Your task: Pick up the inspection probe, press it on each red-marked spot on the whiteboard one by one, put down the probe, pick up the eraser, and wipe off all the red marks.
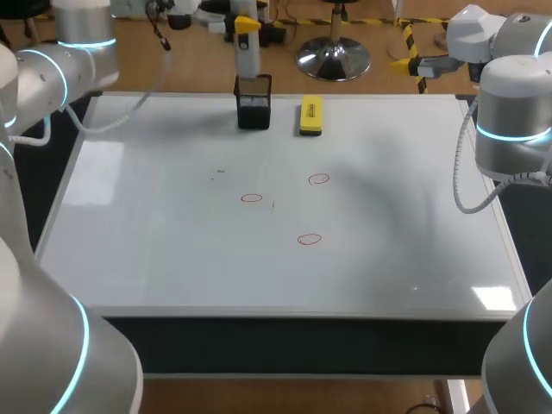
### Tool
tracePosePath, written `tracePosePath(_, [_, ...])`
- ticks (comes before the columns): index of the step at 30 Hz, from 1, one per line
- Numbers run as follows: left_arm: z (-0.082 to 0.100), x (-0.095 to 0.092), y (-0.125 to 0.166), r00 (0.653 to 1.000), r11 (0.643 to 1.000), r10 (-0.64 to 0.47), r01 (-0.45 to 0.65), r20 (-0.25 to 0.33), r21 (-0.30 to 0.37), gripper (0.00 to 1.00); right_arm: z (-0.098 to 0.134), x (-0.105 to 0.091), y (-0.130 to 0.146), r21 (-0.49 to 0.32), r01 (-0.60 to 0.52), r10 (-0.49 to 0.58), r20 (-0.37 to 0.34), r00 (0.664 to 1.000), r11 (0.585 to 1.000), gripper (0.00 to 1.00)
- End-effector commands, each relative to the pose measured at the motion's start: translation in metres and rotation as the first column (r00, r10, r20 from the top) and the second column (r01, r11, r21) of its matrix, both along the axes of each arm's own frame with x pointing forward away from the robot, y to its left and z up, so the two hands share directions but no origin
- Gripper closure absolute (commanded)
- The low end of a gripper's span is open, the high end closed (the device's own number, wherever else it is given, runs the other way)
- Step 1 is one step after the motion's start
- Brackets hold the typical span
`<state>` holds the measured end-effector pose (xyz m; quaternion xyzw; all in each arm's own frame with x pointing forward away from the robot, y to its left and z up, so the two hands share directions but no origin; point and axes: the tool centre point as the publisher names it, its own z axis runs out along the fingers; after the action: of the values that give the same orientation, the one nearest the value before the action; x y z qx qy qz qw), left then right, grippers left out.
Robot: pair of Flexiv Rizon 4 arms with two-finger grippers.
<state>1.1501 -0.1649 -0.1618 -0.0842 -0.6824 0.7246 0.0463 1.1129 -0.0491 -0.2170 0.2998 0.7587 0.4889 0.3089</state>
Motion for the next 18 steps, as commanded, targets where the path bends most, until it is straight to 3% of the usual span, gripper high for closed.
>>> tracePosePath(1, [0.018,-0.021,0.003,0.999,0.998,0.053,-0.053,0.002,0.034,1.00,0.000,0.000,0.000,0.000,-0.001,0.001,-0.001,1.000,1.000,0.00])
tracePosePath(10, [0.029,-0.042,0.025,0.994,0.993,0.110,-0.109,-0.007,0.040,1.00,0.000,0.000,0.000,0.000,-0.001,0.001,-0.001,1.000,1.000,0.00])
tracePosePath(18, [0.021,-0.064,0.057,0.986,0.985,0.165,-0.164,-0.018,0.054,1.00,0.000,0.000,0.000,0.000,-0.001,0.001,-0.001,1.000,1.000,0.00])
